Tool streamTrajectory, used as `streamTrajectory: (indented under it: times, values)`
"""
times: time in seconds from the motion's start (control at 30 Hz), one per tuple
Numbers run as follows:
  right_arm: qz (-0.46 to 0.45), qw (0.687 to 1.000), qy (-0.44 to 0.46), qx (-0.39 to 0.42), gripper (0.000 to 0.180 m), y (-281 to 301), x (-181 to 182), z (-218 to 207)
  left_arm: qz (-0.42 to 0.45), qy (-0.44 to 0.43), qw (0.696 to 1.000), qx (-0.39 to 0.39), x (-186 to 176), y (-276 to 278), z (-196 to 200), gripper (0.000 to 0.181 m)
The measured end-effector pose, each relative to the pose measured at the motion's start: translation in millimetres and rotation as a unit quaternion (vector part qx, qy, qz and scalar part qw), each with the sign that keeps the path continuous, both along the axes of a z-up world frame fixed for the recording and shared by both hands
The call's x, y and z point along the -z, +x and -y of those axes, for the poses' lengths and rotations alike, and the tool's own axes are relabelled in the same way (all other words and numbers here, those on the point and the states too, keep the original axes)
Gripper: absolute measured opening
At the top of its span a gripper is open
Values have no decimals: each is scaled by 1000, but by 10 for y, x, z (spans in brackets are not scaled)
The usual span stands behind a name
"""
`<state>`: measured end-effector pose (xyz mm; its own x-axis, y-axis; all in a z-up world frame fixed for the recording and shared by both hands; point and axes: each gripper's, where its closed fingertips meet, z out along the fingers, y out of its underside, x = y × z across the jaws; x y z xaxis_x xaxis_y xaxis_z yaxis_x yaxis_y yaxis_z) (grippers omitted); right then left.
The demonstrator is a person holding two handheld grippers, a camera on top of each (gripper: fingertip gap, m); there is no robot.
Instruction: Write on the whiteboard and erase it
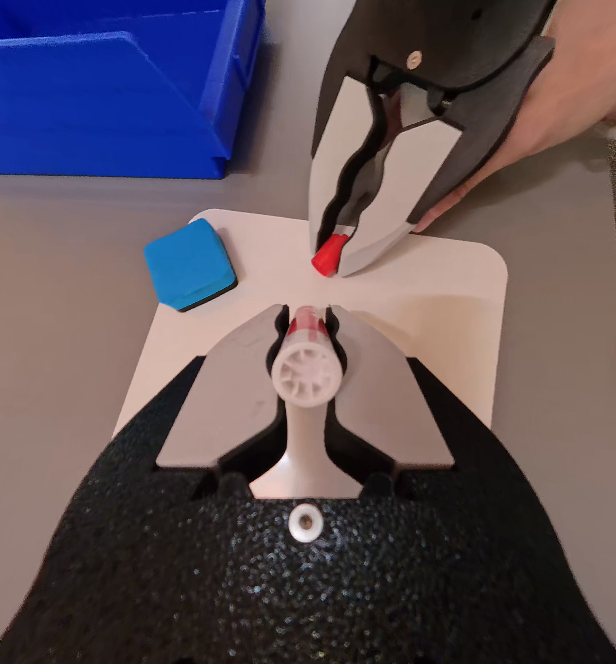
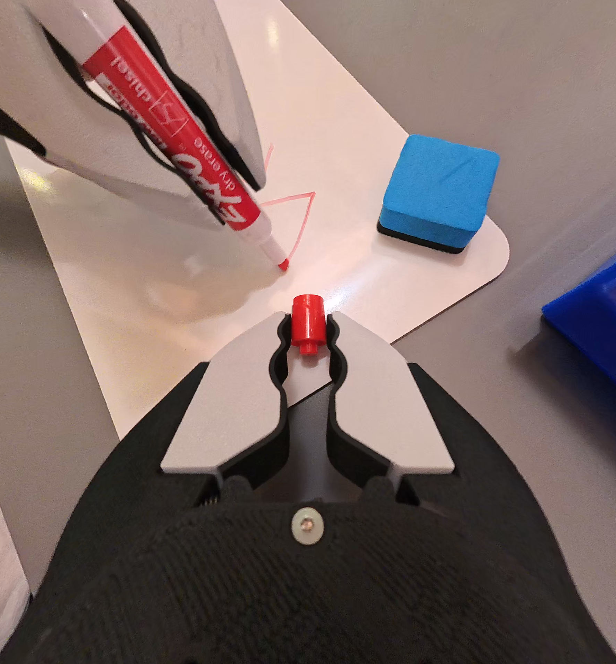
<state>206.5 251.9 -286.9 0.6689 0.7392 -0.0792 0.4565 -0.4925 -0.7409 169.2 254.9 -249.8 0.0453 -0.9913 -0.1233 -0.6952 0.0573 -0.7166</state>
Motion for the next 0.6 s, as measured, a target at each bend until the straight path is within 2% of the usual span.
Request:
streamTrajectory:
  times: [0.03,0.23,0.33,0.6]
  values:
    - [1,1000,0,0,19,0,0,0,1,-1,1000,3,0,14,29,19]
    - [0,1000,1,0,19,1,0,2,14,4,1000,-9,-56,-24,-12,19]
    - [2,1000,1,0,19,2,1,5,44,-27,998,-31,-190,-158,-72,19]
    - [1,1000,1,0,19,4,-1,7,-8,-42,998,-36,-75,-449,-44,19]
